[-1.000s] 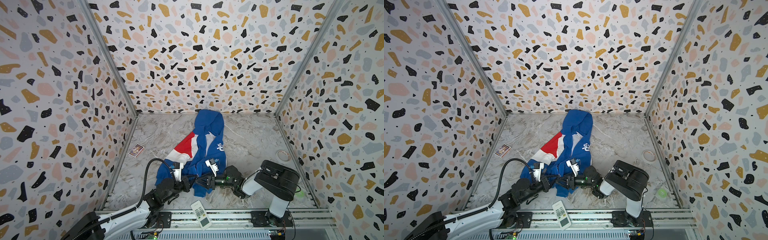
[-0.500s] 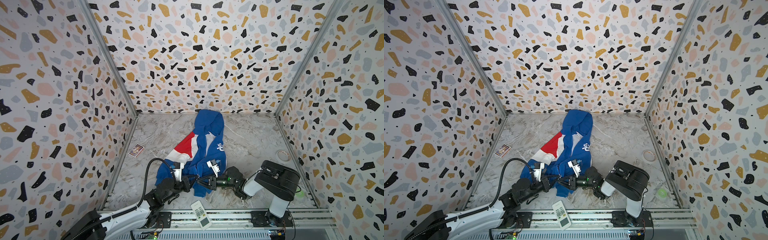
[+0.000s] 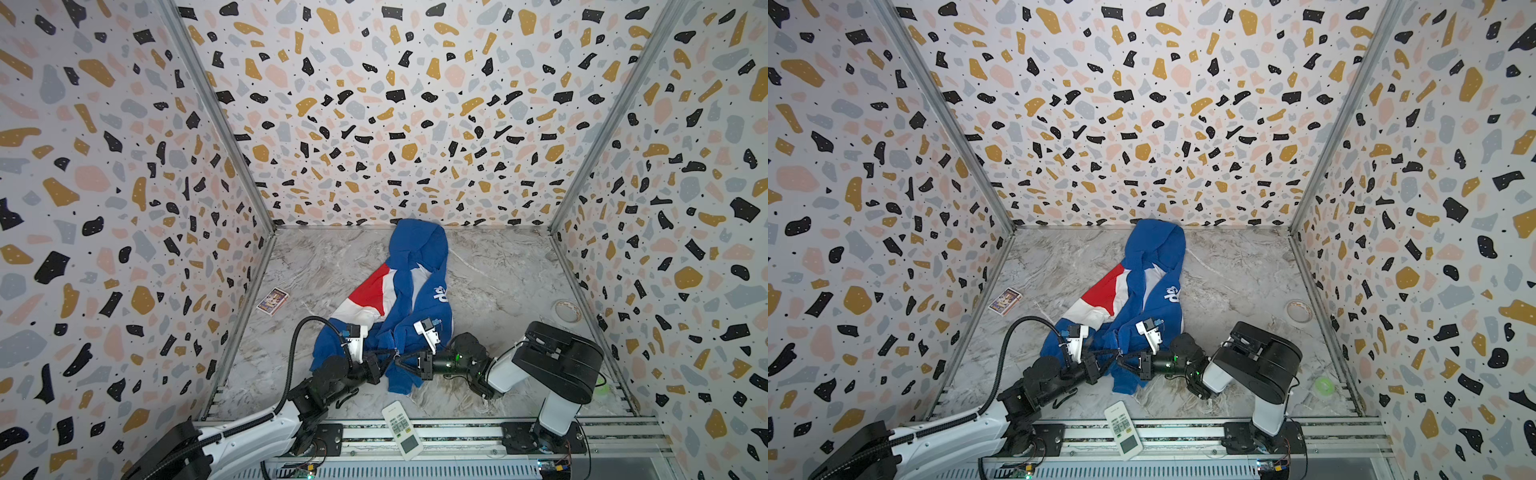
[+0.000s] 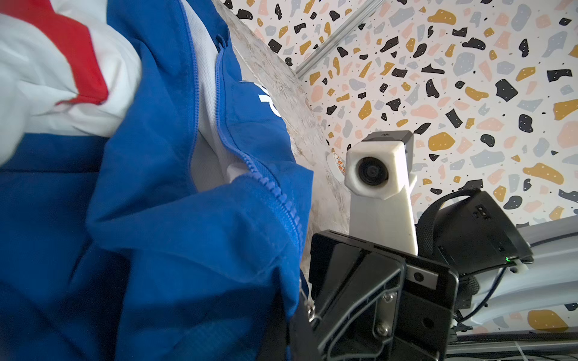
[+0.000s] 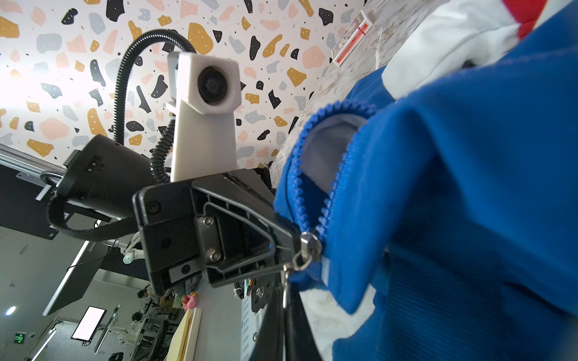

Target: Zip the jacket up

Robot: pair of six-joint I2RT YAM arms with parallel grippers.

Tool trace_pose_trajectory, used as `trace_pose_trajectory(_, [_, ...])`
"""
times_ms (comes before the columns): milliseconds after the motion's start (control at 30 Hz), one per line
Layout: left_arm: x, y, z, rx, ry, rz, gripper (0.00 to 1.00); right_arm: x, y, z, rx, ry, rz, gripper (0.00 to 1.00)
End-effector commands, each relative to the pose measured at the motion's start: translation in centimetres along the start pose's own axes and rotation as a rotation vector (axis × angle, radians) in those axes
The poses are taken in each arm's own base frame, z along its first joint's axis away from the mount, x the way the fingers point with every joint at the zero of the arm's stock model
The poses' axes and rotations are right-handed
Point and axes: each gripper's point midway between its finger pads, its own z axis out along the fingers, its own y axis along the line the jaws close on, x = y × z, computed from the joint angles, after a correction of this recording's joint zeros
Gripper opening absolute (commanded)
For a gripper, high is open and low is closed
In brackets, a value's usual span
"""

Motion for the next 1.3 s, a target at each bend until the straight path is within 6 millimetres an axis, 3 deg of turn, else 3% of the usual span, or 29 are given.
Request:
trace_pose_trajectory(0, [4.1, 4.5, -1.6, -0.078, 0.078, -0.001, 0.0, -1.4, 1.9, 0.2, -0.043, -0.024, -0.035, 0.0])
trace_pose_trajectory(367, [4.5, 5.1, -1.7, -0.098, 0.09, 0.012, 0.0, -2.3, 1.7, 0.6, 0.014, -0.01, -0.024, 0.0])
trace_pose_trajectory(900, [4.8, 5.6, -1.8, -0.123, 0.106, 0.022, 0.0, -8.0, 1.8, 1.1, 0.051, -0.117, 0.034, 0.0])
trace_pose_trajectory(1267, [5.1, 5.8, -1.7, -0.14, 0.13, 0.059, 0.0, -9.9, 1.7, 1.0, 0.089, -0.143, 0.056, 0.0])
